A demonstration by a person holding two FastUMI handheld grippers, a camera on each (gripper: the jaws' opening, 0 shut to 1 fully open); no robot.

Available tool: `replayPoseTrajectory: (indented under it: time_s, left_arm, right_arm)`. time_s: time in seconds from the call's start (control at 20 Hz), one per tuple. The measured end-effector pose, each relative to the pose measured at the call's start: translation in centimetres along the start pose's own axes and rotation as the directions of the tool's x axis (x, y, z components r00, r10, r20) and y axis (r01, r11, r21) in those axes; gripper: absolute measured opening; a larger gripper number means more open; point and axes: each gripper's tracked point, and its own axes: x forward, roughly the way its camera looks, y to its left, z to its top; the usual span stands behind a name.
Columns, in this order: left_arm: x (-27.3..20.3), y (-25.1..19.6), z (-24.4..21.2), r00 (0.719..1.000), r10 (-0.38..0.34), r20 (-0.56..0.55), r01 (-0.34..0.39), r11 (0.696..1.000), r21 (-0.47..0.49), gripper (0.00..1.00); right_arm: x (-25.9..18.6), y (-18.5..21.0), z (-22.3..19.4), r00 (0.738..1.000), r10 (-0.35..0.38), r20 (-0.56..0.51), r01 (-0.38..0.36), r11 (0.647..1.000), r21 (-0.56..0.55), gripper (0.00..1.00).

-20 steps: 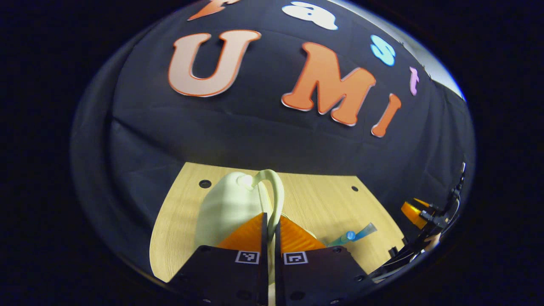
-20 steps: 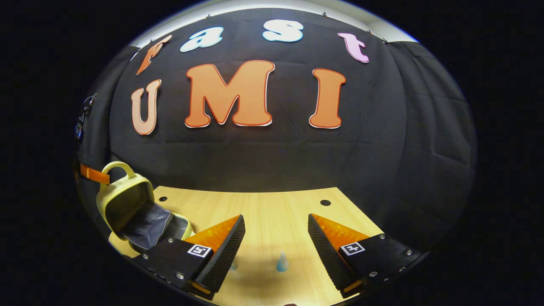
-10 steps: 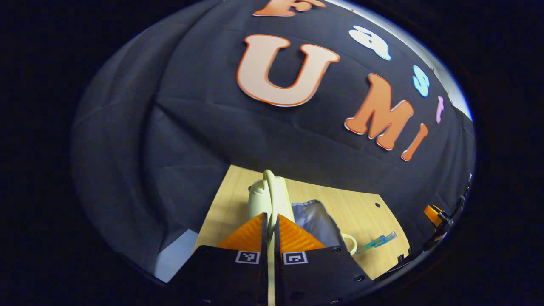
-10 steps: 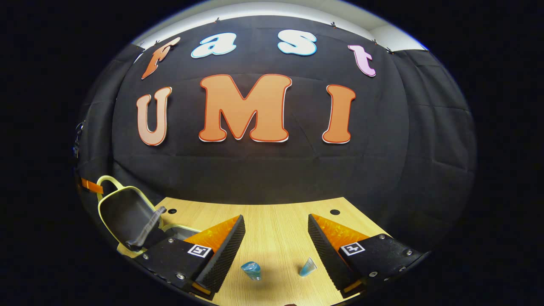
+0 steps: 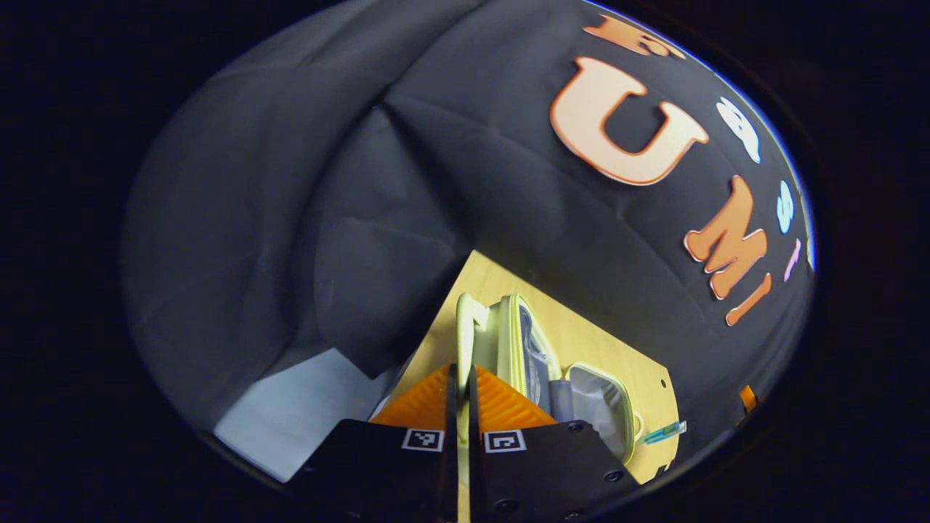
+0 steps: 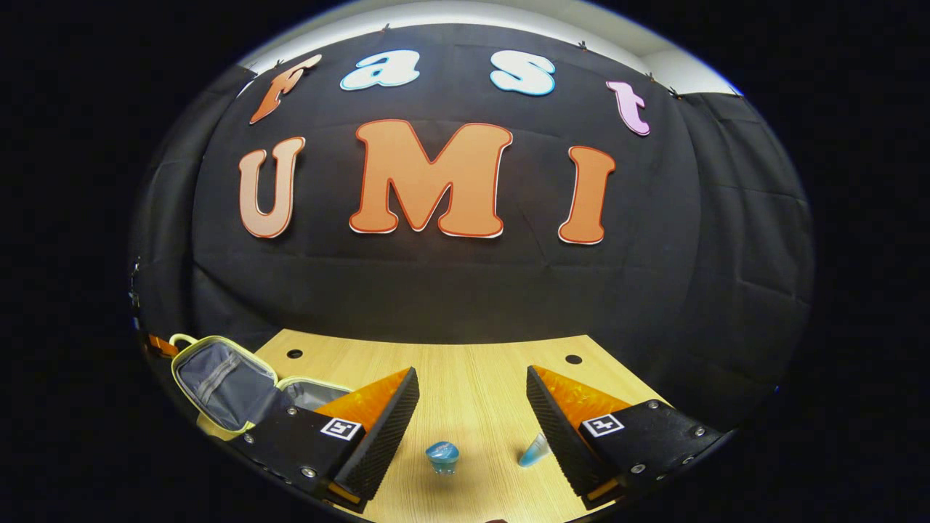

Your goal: First open the suitcase, pack the skin care products into it, and then close the suitcase.

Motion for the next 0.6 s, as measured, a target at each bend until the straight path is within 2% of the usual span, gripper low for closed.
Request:
replayPoseTrajectory:
  time_s: [0.25, 0.4, 0.45, 0.55, 0.6]
  left_arm:
    - [2.7, 4.5, -3.6, 0.997, 0.013, -0.07, -0.019, 0.997, -0.079, 0.06]
    - [3.6, 7.4, -6.3, 0.988, 0.07, -0.14, -0.082, 0.993, -0.087, 0.07]
    - [4.0, 8.0, -6.7, 0.984, 0.094, -0.153, -0.107, 0.991, -0.079, 0.14]
    - [4.6, 7.7, -6.4, 0.986, 0.094, -0.14, -0.105, 0.992, -0.073, 0.18]
    - [4.4, 7.8, -5.9, 0.985, 0.121, -0.122, -0.127, 0.991, -0.043, 0.33]
  right_arm:
    - [-0.5, -1.2, -0.7, 0.999, -0.041, -0.004, 0.041, 0.999, -0.032, 0.95]
    - [-0.7, -1.7, -1.3, 0.998, -0.057, -0.011, 0.057, 0.998, -0.035, 0.96]
    - [-0.7, -2.0, -1.7, 0.998, -0.065, -0.02, 0.064, 0.997, -0.039, 0.96]
    - [-1.1, -2.2, -2.4, 0.997, -0.07, -0.03, 0.069, 0.997, -0.039, 0.96]
    - [-1.1, -2.6, -2.5, 0.997, -0.075, -0.03, 0.074, 0.996, -0.04, 0.96]
